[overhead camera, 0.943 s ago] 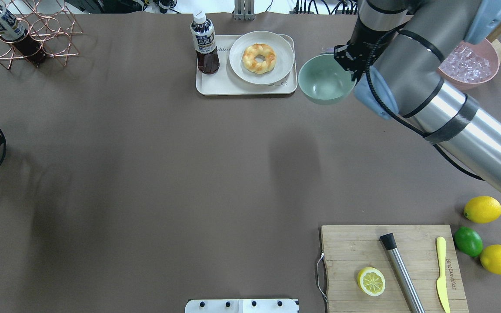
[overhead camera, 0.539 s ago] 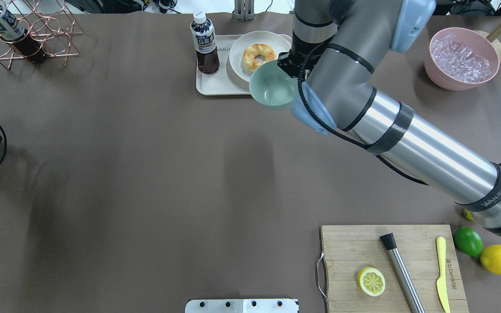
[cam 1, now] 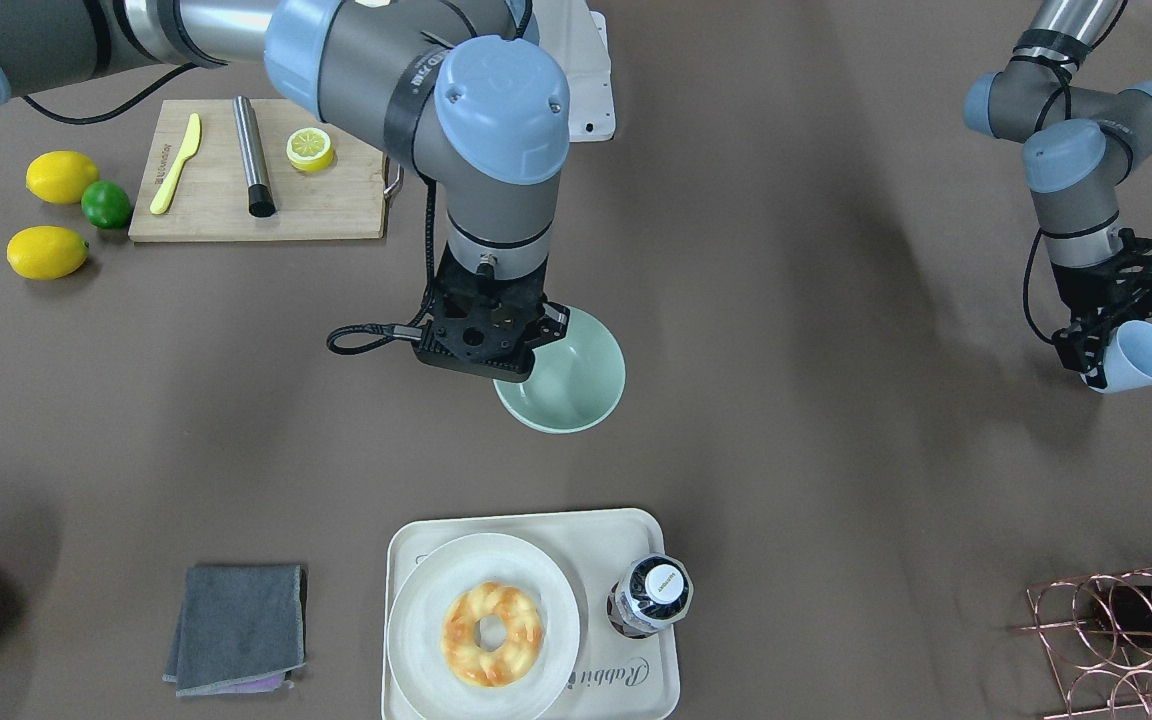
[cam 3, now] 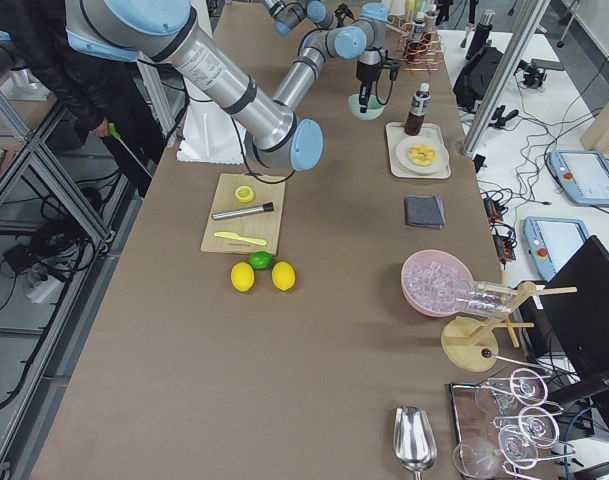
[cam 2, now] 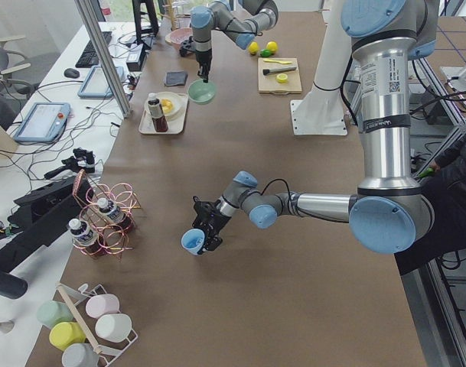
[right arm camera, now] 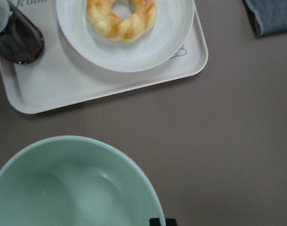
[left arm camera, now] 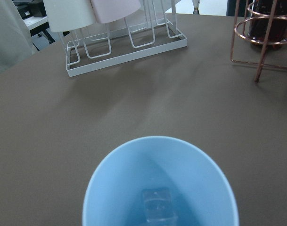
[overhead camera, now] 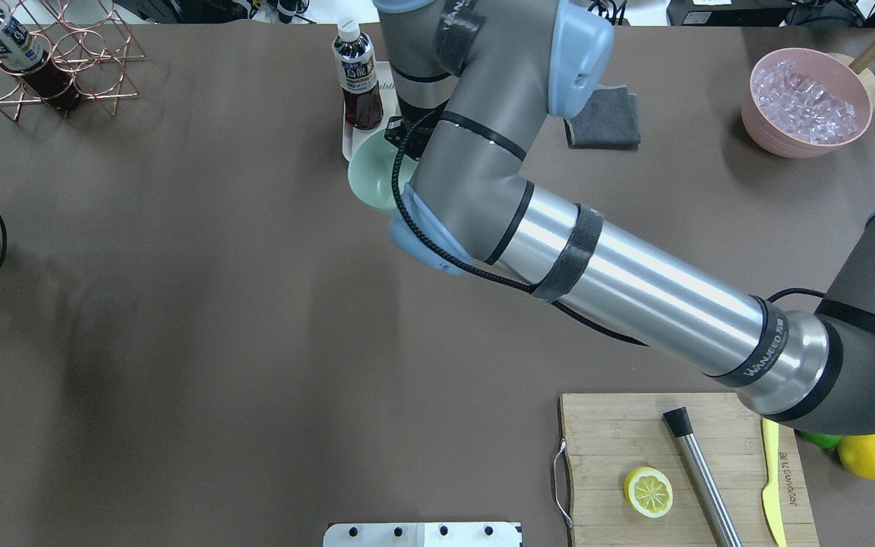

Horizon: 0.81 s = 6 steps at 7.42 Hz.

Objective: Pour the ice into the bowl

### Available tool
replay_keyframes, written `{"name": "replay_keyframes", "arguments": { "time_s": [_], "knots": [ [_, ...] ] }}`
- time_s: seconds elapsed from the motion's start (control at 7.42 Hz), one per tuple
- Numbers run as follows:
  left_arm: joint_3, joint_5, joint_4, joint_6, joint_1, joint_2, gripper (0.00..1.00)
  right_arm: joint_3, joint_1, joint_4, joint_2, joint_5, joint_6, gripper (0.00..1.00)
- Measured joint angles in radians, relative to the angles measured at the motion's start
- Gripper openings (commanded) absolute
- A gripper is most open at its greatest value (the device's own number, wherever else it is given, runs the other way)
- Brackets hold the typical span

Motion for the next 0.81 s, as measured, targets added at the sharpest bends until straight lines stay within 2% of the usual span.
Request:
{"name": "replay_keyframes", "arguments": {
  "time_s": [0.13,0.4,0.81],
  "knots": [
    [-0.040,-0.029,0.016,0.009,-0.023,0.004,0.53,-0.037,-0.038,0.031,0.033,-0.016,0.041,0.00],
    [-0.167,-0.101,0.133,0.018,-0.064,0.010,0.53,-0.094,-0.090,0.086,0.075,-0.035,0.089,0.00],
    [-0.327,-0.148,0.286,0.022,-0.086,0.012,0.53,-0.201,-0.145,0.245,0.085,-0.065,0.118,0.00]
  ]
}}
